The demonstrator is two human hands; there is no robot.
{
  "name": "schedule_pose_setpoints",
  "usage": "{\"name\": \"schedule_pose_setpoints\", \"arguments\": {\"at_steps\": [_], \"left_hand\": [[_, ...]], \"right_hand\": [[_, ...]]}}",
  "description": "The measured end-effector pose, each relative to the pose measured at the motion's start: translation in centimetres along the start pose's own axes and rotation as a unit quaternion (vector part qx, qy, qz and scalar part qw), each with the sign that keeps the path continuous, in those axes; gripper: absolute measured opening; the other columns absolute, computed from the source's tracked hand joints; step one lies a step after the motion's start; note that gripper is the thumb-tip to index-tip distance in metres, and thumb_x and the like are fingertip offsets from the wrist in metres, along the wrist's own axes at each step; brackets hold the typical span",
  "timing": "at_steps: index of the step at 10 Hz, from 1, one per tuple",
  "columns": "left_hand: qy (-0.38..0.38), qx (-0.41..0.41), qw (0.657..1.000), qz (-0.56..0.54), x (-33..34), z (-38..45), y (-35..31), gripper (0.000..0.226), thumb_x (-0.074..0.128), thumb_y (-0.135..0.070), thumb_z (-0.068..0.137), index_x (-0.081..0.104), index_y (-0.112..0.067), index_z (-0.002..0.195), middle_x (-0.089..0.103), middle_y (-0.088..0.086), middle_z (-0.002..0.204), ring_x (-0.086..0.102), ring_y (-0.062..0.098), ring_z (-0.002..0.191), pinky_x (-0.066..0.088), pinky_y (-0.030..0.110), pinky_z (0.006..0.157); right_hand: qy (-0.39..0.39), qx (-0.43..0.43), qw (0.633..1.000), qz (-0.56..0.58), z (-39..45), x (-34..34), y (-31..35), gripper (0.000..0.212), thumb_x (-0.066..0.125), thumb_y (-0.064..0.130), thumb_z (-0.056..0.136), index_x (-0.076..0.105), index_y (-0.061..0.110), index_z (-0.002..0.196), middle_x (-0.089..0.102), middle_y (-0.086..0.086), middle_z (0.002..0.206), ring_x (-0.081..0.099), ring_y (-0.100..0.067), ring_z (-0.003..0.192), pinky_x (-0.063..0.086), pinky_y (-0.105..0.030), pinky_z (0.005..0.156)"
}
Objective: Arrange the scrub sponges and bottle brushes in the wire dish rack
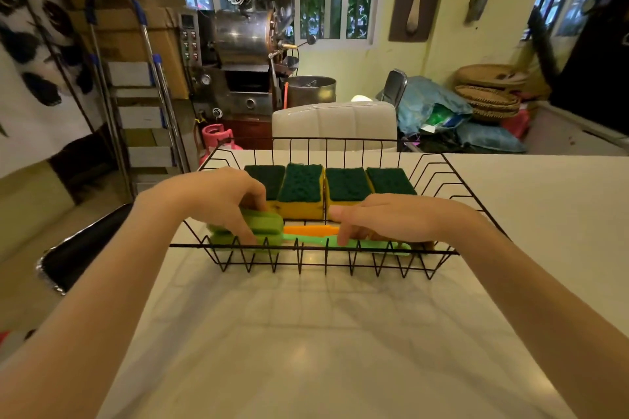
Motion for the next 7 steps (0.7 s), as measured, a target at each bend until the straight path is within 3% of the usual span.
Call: {"name": "schedule_pose_setpoints", "arguments": {"at_steps": [2, 4, 5, 6, 7], "left_hand": [[0.015, -0.018, 1.0, 0.018, 0.9, 0.5, -0.1, 0.04, 0.074, -0.03, 0.068, 0.056, -0.024, 0.104, 0.054, -0.004, 0.098, 0.051, 0.017, 0.095, 0.042, 0.029, 0.08], [0.053, -0.034, 0.998, 0.006, 1.9, 0.8, 0.2, 0.049, 0.071, -0.03, 0.072, 0.051, -0.023, 0.116, 0.05, -0.005, 0.099, 0.047, 0.016, 0.091, 0.038, 0.02, 0.067], [0.077, -0.039, 0.996, -0.02, 2.2, 0.5, 0.2, 0.048, 0.066, -0.029, 0.076, 0.049, -0.023, 0.12, 0.051, -0.004, 0.106, 0.048, 0.015, 0.093, 0.04, 0.021, 0.071], [0.057, -0.024, 0.997, -0.056, 1.2, -0.1, -0.1, 0.043, 0.061, -0.036, 0.079, 0.049, -0.026, 0.12, 0.056, -0.003, 0.118, 0.052, 0.016, 0.105, 0.044, 0.03, 0.093], [-0.022, 0.002, 0.996, -0.082, -0.8, -0.7, -0.5, 0.036, 0.054, -0.037, 0.084, 0.05, -0.029, 0.118, 0.059, -0.008, 0.115, 0.053, 0.013, 0.107, 0.043, 0.03, 0.095]], "right_hand": [[0.02, 0.021, 0.999, -0.016, 0.0, 1.0, -0.2, 0.062, 0.016, 0.057, 0.09, 0.063, 0.023, 0.112, 0.054, 0.002, 0.118, 0.048, -0.015, 0.105, 0.029, -0.029, 0.092], [0.027, 0.021, 0.999, -0.019, -0.1, 1.4, -0.3, 0.061, 0.016, 0.056, 0.09, 0.055, 0.022, 0.123, 0.048, 0.0, 0.136, 0.044, -0.019, 0.121, 0.028, -0.034, 0.103], [0.031, 0.018, 0.999, -0.04, -0.2, 1.5, 0.0, 0.059, 0.017, 0.054, 0.091, 0.052, 0.023, 0.127, 0.045, 0.0, 0.138, 0.042, -0.019, 0.123, 0.027, -0.032, 0.1], [0.02, -0.014, 0.998, -0.051, -0.8, 0.6, 0.7, 0.05, 0.027, 0.05, 0.093, 0.052, 0.024, 0.127, 0.052, 0.004, 0.122, 0.046, -0.014, 0.112, 0.03, -0.027, 0.093], [-0.088, -0.062, 0.994, 0.001, -2.7, -2.7, 1.4, 0.038, 0.041, 0.041, 0.092, 0.05, 0.029, 0.126, 0.056, 0.01, 0.12, 0.051, -0.008, 0.11, 0.039, -0.026, 0.096]]}}
Point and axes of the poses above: each hand's wrist, its own z-axis towards the middle knuckle, its own x-axis out of the palm, y = z × x, the point moved 9 cm from there along z, towards the middle knuckle
